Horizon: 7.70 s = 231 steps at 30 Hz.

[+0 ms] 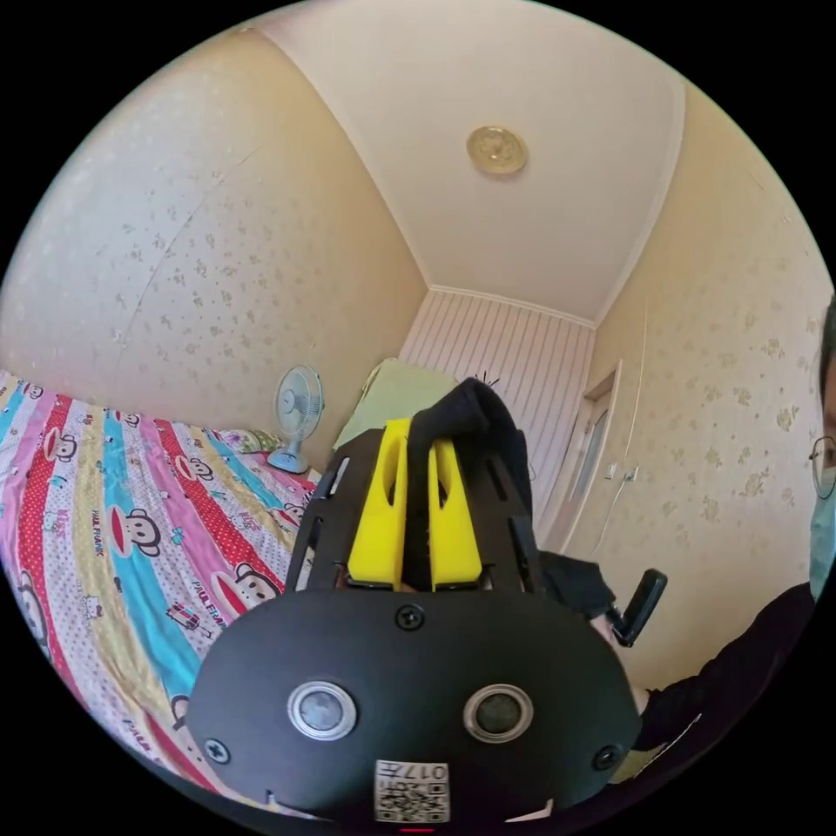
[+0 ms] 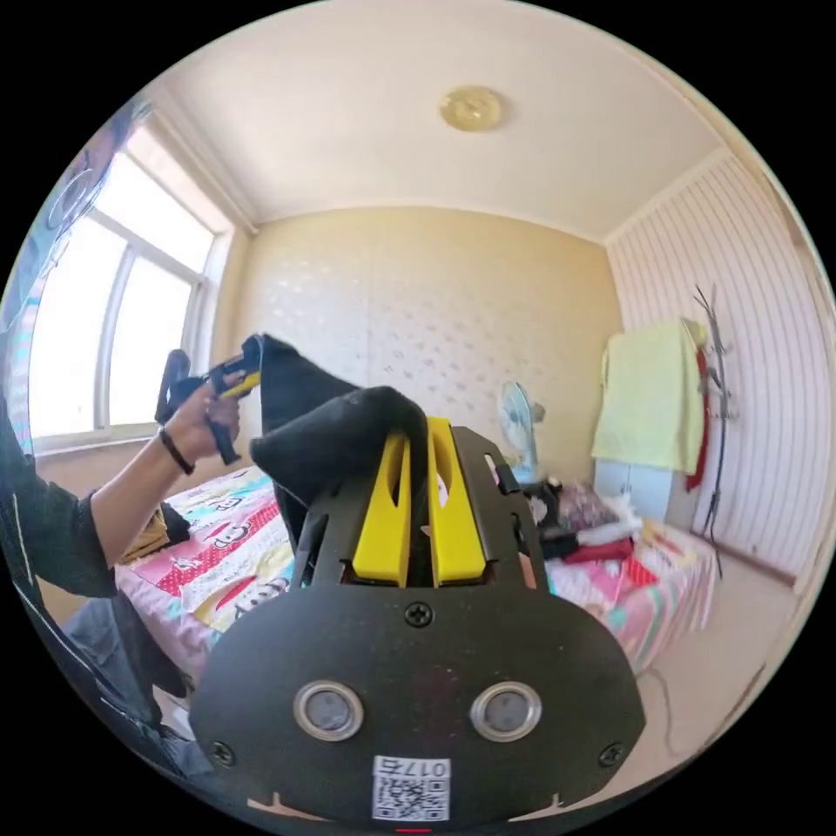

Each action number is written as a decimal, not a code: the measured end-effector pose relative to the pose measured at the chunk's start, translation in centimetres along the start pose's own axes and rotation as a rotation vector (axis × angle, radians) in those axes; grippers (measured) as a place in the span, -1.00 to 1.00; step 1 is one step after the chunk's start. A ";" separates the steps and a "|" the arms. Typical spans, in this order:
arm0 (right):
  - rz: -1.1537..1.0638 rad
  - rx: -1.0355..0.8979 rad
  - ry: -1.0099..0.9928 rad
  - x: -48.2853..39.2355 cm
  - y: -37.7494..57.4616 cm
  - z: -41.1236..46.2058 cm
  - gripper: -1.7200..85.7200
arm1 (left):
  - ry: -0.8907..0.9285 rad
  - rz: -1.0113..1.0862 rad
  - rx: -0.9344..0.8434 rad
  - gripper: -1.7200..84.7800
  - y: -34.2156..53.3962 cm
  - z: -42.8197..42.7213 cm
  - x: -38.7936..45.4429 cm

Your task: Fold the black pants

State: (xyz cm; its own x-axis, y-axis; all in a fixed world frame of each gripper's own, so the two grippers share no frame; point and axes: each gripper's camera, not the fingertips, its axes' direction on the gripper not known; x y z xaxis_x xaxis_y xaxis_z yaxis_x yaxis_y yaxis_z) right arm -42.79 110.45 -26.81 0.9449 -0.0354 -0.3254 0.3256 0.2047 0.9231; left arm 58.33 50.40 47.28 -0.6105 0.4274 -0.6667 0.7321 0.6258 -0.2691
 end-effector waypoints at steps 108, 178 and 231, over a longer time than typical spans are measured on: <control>0.409 -0.958 -0.730 -19.8 47.7 11.9 -0.67 | -0.792 -0.603 -0.424 -0.60 37.0 -33.5 0.7; 0.573 -0.721 -0.286 20.3 23.2 -10.0 -0.87 | -0.131 -0.806 -0.530 -0.86 24.5 7.3 20.4; 1.019 -0.297 -0.698 31.6 32.3 -6.7 -0.65 | -0.466 0.158 -0.606 -0.96 14.5 17.7 38.0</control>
State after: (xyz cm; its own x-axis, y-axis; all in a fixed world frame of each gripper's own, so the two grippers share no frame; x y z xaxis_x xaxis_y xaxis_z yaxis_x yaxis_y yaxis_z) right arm -2.62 122.45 -8.66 0.6085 -0.2204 0.7624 -0.4910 0.6502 0.5798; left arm 51.04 64.19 5.73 -0.2249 0.3070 -0.9248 0.4246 0.8851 0.1906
